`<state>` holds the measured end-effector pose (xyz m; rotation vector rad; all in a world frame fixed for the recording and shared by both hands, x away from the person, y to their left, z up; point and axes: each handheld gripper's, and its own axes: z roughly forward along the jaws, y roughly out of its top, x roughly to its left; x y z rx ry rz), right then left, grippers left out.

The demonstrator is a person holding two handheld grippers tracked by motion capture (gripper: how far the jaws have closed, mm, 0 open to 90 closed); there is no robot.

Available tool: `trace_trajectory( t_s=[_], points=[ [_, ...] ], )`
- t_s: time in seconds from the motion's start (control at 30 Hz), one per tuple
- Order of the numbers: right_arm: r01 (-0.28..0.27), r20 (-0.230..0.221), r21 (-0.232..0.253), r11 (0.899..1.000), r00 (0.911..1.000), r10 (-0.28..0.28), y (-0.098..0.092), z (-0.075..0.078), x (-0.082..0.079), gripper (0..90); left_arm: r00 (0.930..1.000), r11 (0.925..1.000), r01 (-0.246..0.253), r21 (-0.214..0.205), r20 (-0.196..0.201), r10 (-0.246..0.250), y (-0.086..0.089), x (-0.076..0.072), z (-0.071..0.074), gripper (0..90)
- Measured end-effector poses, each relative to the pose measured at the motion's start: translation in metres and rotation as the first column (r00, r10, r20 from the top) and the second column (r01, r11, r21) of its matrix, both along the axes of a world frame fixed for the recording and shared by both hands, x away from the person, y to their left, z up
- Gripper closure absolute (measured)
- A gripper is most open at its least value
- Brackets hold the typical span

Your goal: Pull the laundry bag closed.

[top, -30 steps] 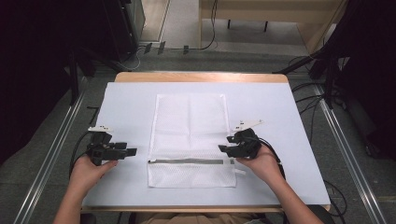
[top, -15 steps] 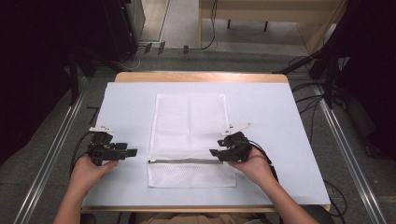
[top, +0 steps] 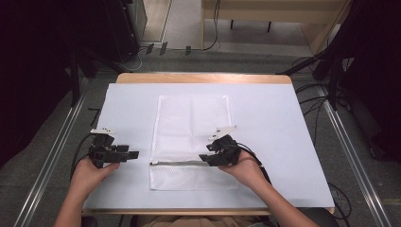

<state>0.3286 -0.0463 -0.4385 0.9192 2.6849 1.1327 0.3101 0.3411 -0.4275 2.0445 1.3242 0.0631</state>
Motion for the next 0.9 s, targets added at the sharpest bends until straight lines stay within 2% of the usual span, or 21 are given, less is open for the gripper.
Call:
trace_trajectory(
  t_s=[0.37,0.9],
  points=[
    [-0.041,0.012,0.003,0.999,0.9991,0.041,0.026,0.003,-0.002,52.8,1.0,1.0,-0.003,-0.002,0.002,0.003,0.001,0.0,0.0,36.3],
    [-0.104,-0.006,0.006,0.995,0.9946,0.104,0.062,0.005,-0.006,58.0,1.0,1.0,0.001,-0.003,0.0,-0.001,0.001,0.001,0.0,36.0]
  ],
)
